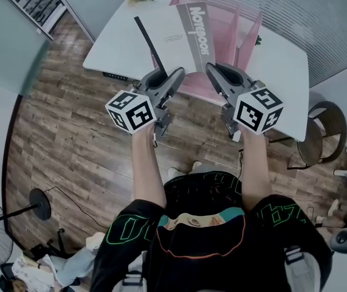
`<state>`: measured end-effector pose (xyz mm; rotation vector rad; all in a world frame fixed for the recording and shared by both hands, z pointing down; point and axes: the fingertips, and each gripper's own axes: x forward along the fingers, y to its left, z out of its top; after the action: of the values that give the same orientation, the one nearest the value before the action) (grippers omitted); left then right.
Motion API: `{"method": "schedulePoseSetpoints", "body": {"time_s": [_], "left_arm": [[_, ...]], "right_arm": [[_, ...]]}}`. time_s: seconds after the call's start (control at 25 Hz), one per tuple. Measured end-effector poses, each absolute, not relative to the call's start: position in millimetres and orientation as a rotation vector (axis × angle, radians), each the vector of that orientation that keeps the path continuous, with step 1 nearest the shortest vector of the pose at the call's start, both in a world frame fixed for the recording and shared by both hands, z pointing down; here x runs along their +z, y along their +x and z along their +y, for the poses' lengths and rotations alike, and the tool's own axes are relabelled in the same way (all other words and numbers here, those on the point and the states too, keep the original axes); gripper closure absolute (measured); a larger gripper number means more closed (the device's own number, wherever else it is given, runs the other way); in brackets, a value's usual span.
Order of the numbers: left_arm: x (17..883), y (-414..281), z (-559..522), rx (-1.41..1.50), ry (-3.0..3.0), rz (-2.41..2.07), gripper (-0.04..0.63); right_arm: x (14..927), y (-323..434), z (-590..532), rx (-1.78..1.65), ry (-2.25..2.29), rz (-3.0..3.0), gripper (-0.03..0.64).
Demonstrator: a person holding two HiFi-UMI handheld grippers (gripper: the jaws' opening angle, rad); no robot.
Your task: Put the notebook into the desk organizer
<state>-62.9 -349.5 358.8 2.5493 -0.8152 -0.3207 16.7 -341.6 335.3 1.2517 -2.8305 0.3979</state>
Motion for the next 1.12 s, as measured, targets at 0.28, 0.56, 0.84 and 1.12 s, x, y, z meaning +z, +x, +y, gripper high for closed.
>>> {"method": "schedulePoseSetpoints", "body": {"time_s": [0.28, 0.56, 0.84, 1.12], "left_arm": [[377.9, -75.4, -353.4, -0.287, 2.497, -0.874, 0.405], [386.8, -82.0, -349.8, -0.287, 2.481, -0.872, 0.391], [387.1, -88.3, -351.3, -0.308, 2.481, -0.860, 0.390], [379.2, -90.3, -347.2, -0.335, 2.498, -0.821, 0.391]], "right_arm": [[344.3, 20.3, -358.3, 0.483, 1.403, -2.741, 0.604], [353.8, 19.5, -371.9, 0.542, 1.547, -2.626, 0.604], [359.6, 29.0, -386.0, 0.628, 1.680, -2.519, 0.603], [371.0, 20.3, -396.0, 0.506, 1.722, -2.325, 0.590]]}}
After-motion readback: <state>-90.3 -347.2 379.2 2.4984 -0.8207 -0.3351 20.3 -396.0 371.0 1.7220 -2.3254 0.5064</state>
